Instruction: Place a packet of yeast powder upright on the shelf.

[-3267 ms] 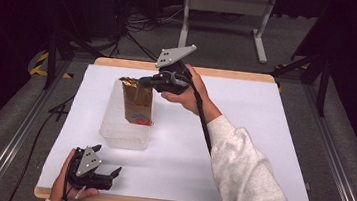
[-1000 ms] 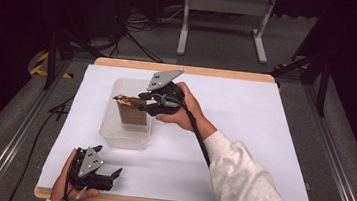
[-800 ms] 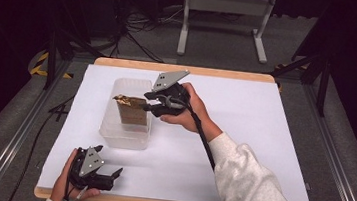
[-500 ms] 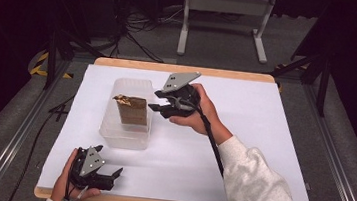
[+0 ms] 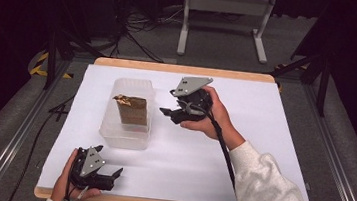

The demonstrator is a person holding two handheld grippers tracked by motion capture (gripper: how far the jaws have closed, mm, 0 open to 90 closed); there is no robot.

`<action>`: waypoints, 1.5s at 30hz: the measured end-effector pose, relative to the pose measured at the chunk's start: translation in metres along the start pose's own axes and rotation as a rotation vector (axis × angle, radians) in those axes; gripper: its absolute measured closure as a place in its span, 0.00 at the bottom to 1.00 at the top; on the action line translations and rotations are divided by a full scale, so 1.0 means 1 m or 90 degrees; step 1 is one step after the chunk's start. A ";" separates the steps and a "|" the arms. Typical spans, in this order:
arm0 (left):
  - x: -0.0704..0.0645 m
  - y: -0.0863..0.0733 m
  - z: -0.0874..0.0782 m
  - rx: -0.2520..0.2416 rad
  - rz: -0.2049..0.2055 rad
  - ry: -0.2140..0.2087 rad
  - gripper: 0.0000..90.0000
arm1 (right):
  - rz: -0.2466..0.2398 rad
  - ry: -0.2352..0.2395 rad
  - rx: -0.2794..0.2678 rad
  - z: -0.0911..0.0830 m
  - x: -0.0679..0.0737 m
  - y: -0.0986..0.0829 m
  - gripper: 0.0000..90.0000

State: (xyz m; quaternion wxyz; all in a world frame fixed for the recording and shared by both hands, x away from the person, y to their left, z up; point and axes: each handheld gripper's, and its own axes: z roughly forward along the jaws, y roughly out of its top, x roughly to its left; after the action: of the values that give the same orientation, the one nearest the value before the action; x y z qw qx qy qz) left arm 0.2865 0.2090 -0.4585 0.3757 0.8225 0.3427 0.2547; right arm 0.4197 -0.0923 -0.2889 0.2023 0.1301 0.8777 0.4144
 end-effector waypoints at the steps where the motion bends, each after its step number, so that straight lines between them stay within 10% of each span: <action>1: 0.000 0.000 0.000 -0.001 0.000 0.000 0.05 | -0.003 -0.008 0.004 -0.004 0.000 -0.003 0.41; 45: 0.000 0.001 0.002 0.008 0.003 0.010 0.05 | -0.019 -0.141 0.091 -0.065 -0.005 -0.088 0.26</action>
State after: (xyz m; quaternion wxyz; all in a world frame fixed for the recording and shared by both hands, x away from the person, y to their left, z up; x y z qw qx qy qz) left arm 0.2881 0.2080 -0.4588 0.3671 0.8236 0.3454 0.2601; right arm 0.3885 -0.1926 -0.3187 0.2947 0.1760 0.8790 0.3310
